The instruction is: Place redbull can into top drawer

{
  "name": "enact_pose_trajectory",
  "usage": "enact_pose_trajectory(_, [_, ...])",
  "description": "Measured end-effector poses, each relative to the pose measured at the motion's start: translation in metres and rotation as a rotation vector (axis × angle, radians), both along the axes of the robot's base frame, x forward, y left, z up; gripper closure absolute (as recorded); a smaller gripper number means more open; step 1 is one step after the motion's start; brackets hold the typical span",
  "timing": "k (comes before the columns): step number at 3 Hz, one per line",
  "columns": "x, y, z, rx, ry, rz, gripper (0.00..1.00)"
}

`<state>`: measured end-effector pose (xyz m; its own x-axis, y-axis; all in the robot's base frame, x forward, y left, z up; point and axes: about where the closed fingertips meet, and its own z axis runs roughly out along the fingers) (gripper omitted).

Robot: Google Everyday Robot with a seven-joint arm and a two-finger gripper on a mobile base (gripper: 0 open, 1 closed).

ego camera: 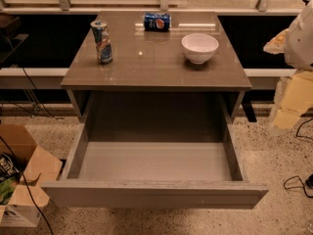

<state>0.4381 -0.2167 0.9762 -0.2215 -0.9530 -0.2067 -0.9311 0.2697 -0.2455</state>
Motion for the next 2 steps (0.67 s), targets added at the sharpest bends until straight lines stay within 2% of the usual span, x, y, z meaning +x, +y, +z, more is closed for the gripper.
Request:
enact_pose_trajectory(1, [0.0, 0.0, 0.0, 0.0, 0.0, 0.0, 0.0])
enact_pose_trajectory(2, [0.0016, -0.0015, -0.0016, 0.013, -0.021, -0.005, 0.0])
